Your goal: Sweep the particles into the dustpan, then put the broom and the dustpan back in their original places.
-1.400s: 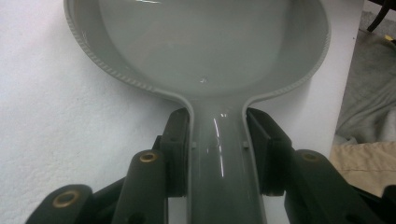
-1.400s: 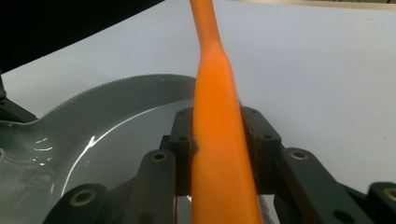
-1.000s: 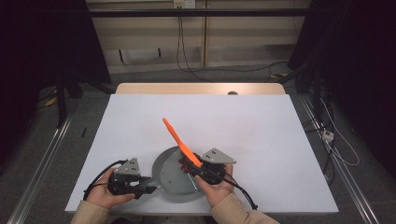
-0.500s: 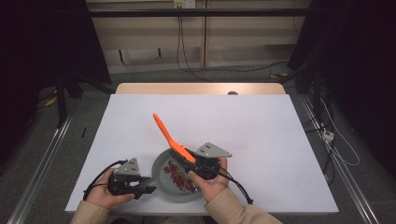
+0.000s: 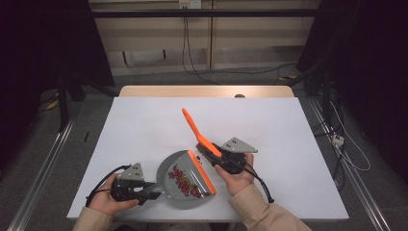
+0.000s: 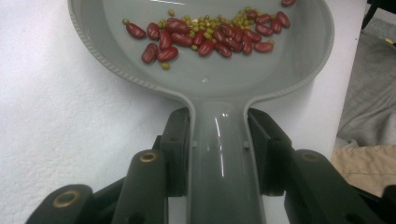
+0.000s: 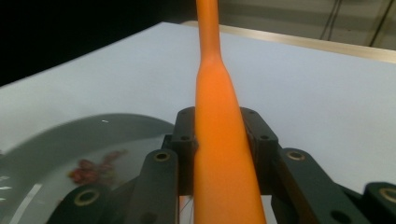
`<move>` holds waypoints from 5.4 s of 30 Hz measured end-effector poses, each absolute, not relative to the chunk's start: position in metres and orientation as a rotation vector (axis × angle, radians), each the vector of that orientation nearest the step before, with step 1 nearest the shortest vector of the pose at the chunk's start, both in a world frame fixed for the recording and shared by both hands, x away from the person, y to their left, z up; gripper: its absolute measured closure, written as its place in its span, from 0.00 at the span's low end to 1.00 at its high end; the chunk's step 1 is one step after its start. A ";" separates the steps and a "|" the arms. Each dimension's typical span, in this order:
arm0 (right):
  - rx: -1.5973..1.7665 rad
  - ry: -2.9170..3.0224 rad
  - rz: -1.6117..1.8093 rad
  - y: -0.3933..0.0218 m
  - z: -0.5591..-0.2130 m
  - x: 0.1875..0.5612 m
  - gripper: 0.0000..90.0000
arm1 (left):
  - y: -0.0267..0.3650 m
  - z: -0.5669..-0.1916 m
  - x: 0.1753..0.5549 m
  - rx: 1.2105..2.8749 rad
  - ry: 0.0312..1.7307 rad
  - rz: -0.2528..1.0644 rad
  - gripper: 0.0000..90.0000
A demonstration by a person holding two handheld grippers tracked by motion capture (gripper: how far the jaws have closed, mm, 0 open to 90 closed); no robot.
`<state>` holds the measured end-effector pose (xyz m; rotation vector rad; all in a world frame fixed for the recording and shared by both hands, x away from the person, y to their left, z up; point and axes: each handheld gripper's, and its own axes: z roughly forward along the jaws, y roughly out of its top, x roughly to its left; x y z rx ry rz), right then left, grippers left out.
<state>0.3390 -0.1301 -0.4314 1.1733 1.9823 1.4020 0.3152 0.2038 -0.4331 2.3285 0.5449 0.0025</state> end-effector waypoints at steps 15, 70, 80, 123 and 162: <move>1.072 2.055 1.316 -0.107 -0.453 0.323 0.77 | 0.203 -0.433 0.317 2.321 0.551 -0.008 0.69; 1.153 1.941 1.430 -0.167 -0.434 0.328 0.79 | 0.204 -0.442 0.319 2.193 0.581 0.151 0.70; 1.166 1.960 1.429 -0.174 -0.436 0.331 0.79 | 0.206 -0.437 0.323 2.153 0.635 0.179 0.70; 1.179 1.928 1.401 -0.209 -0.434 0.325 0.79 | 0.233 -0.441 0.353 2.005 1.068 0.444 0.70; 1.182 1.914 1.400 -0.214 -0.433 0.324 0.79 | 0.225 -0.443 0.348 1.939 1.195 0.429 0.56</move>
